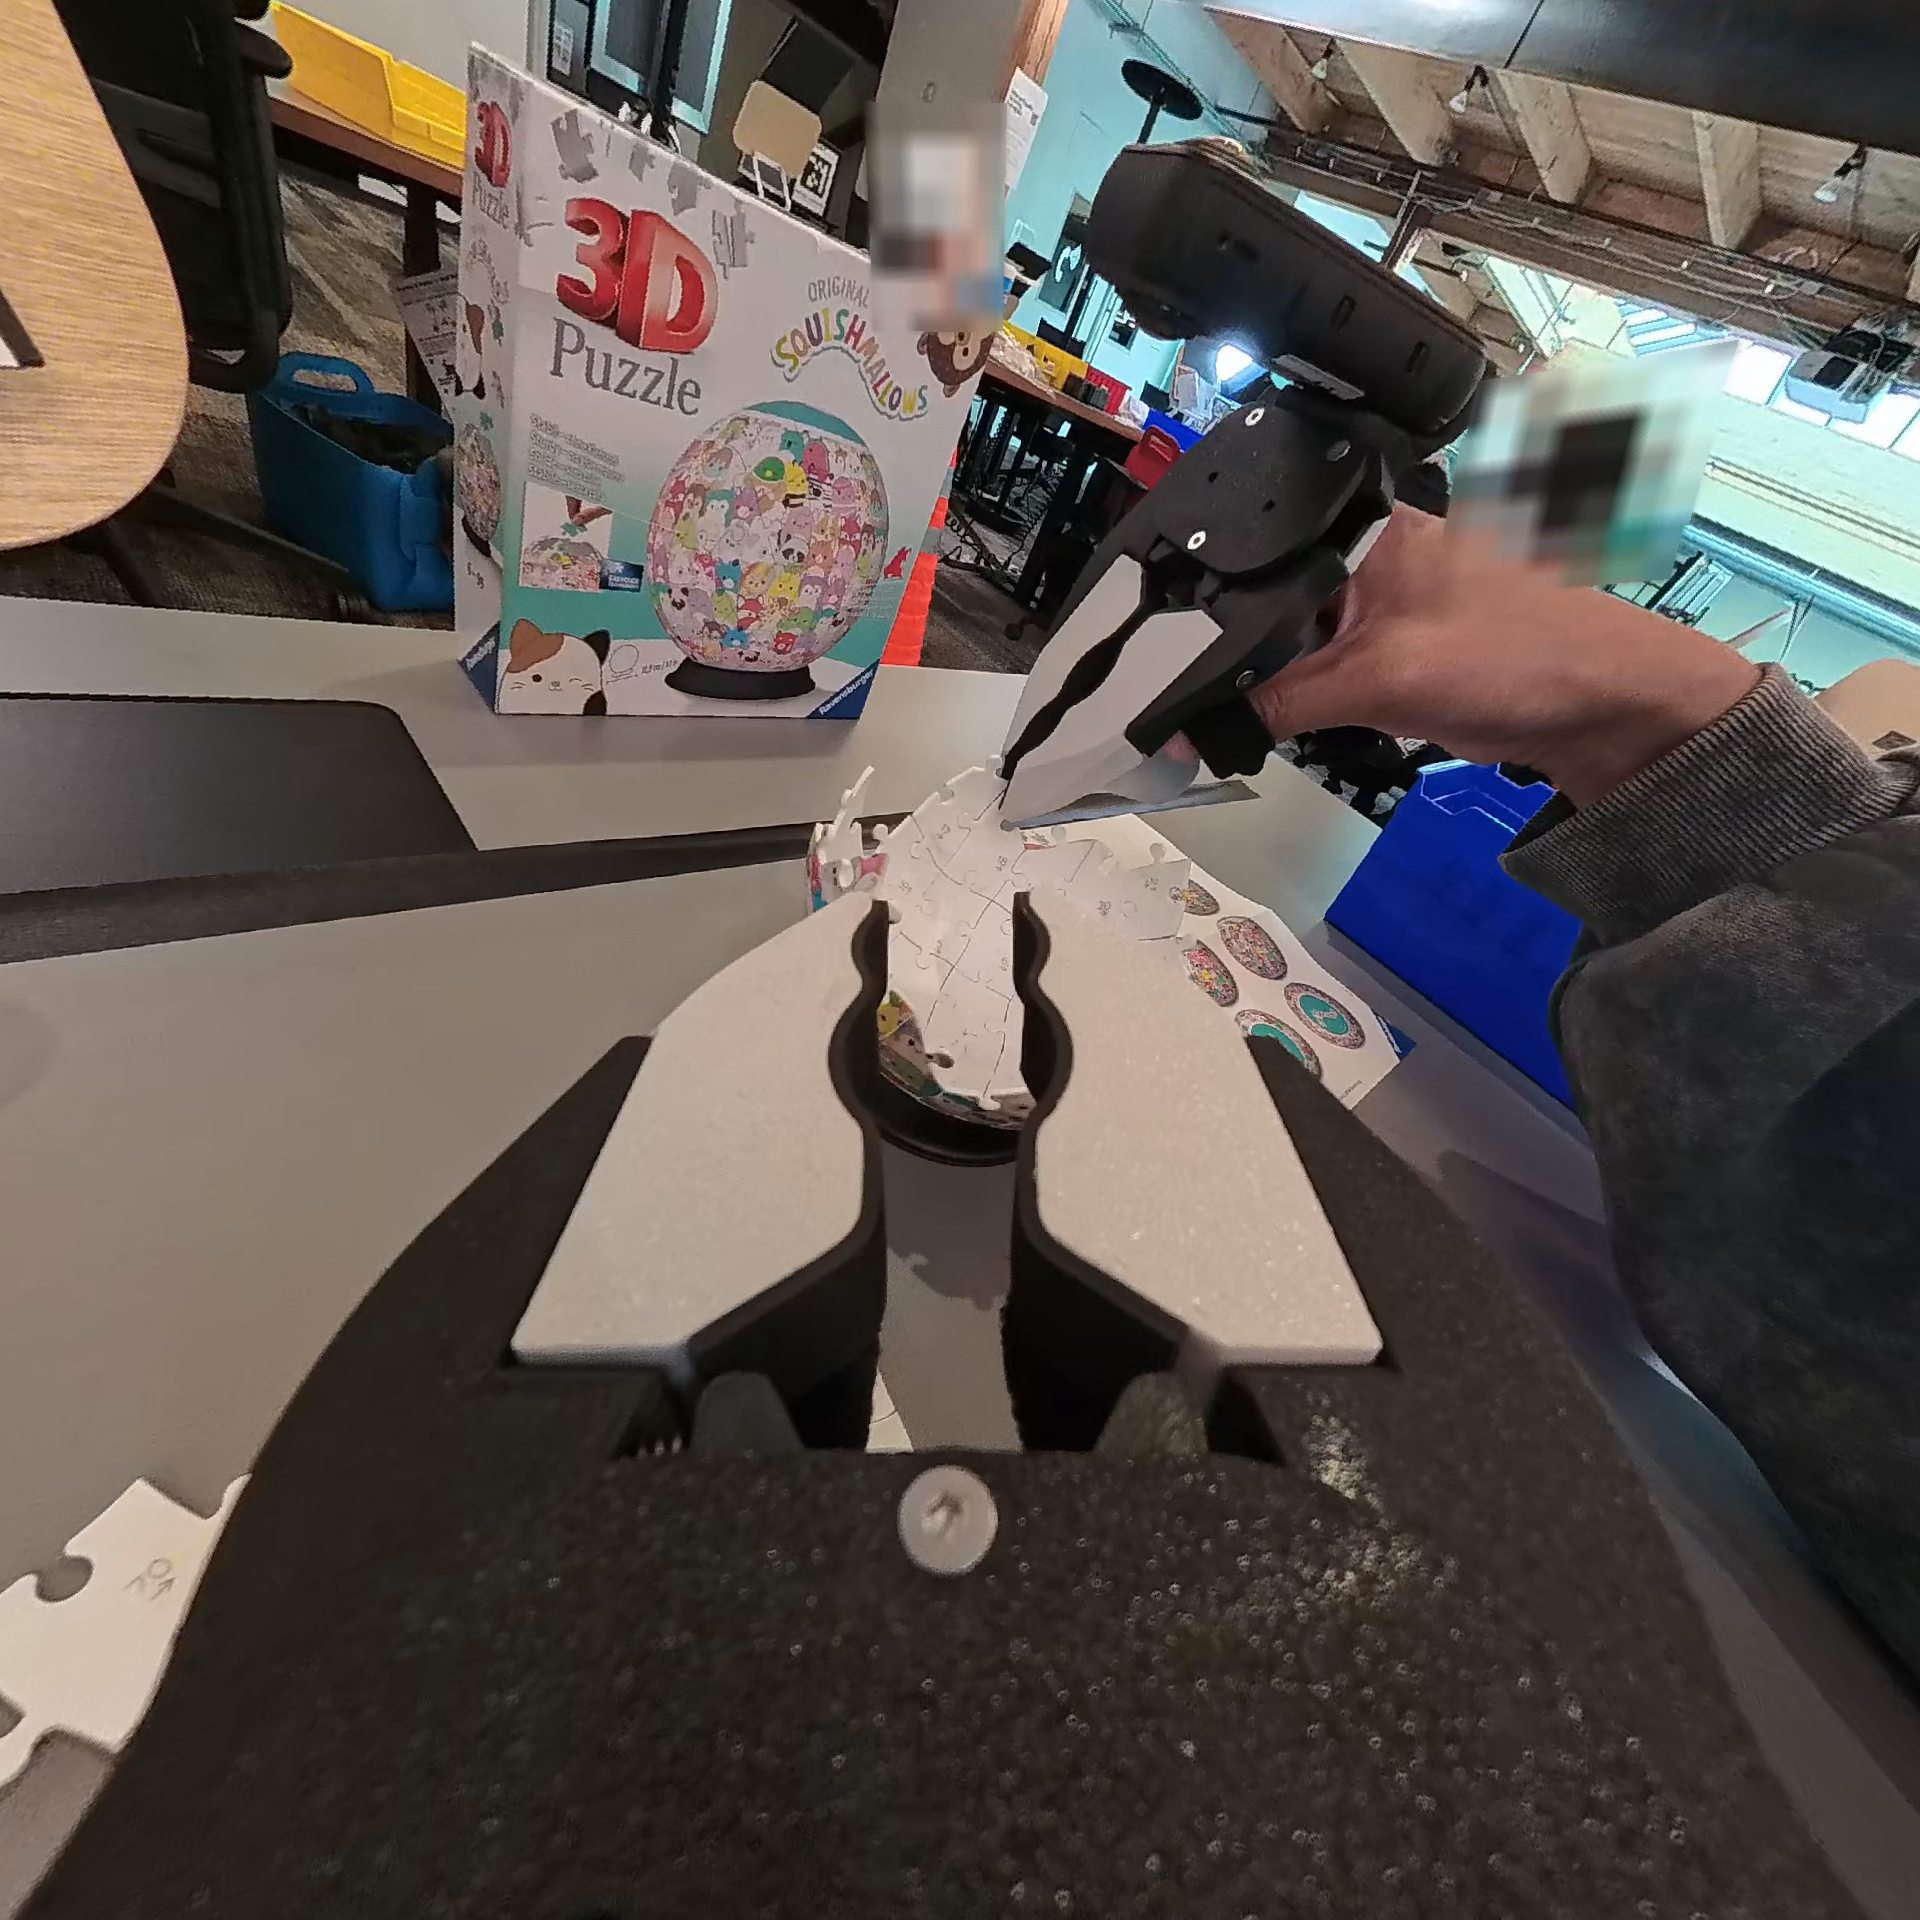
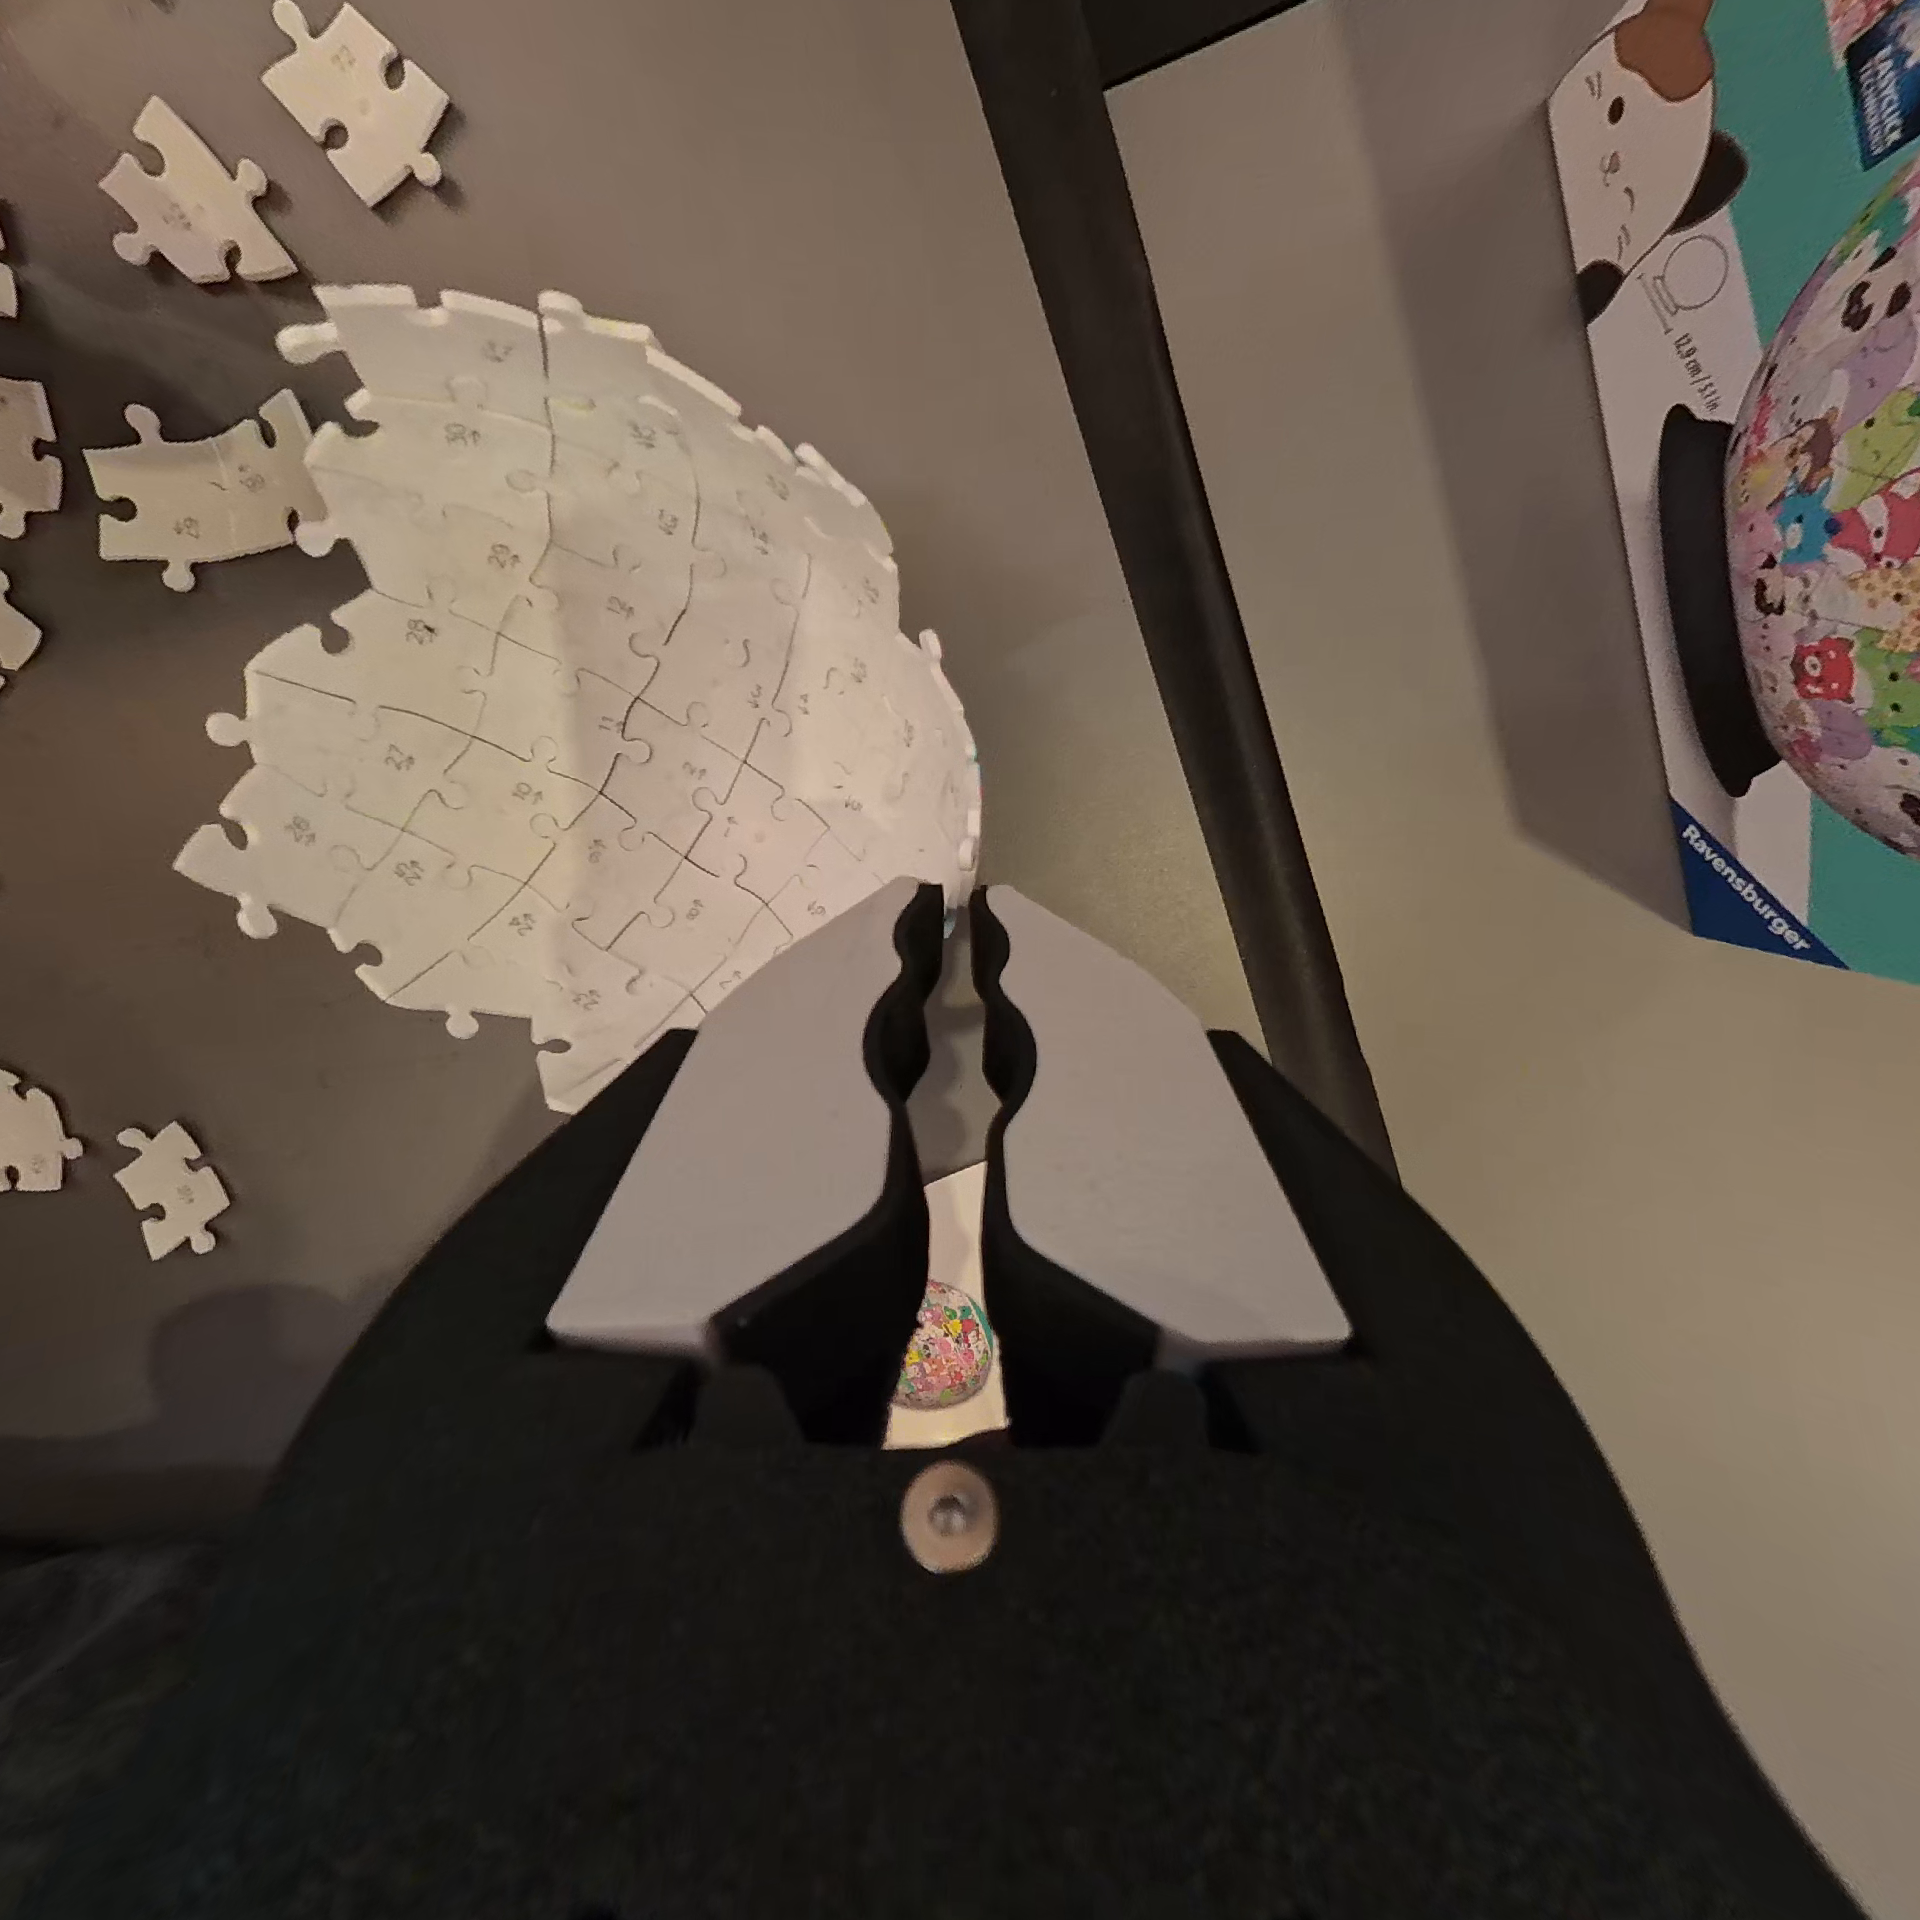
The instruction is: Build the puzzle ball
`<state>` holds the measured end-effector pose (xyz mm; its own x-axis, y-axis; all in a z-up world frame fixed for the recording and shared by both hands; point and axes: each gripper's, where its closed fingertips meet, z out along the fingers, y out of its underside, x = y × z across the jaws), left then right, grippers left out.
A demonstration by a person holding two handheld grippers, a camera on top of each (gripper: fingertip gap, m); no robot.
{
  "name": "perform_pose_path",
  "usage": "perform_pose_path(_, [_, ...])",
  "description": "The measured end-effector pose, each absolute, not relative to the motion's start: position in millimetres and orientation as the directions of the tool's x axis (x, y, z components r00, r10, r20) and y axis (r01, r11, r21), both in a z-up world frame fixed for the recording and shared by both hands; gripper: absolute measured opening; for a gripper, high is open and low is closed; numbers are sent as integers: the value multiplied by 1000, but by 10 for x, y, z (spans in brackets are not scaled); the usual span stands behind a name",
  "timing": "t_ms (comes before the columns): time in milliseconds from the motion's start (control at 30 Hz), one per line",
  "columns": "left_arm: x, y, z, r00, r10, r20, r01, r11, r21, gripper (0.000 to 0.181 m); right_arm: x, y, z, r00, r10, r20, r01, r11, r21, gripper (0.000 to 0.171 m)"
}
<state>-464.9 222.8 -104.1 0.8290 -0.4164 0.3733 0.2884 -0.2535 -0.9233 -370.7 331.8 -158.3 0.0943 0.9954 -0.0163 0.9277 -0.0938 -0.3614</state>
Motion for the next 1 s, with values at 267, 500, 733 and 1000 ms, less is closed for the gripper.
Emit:
perform_pose_path(267, [-4646,2228,-1041,829,-416,373,288,-253,-923,22,-3713,3312,-1581,91,996,-5,931,-87,-353,4])
perform_pose_path(500, [-4637,2227,-1037,832,-417,367,283,-252,-926,22,-3732,3302,-1555,98,995,-12,923,-96,-371,10])
perform_pose_path(733, [-4666,2201,-852,868,-408,283,235,-163,-958,23,-3589,3235,-995,150,980,132,866,-66,-496,22])
perform_pose_path(1000, [-4589,1960,-81,872,-468,147,140,-50,-989,48,-3193,2016,-145,304,944,129,362,10,-932,37])
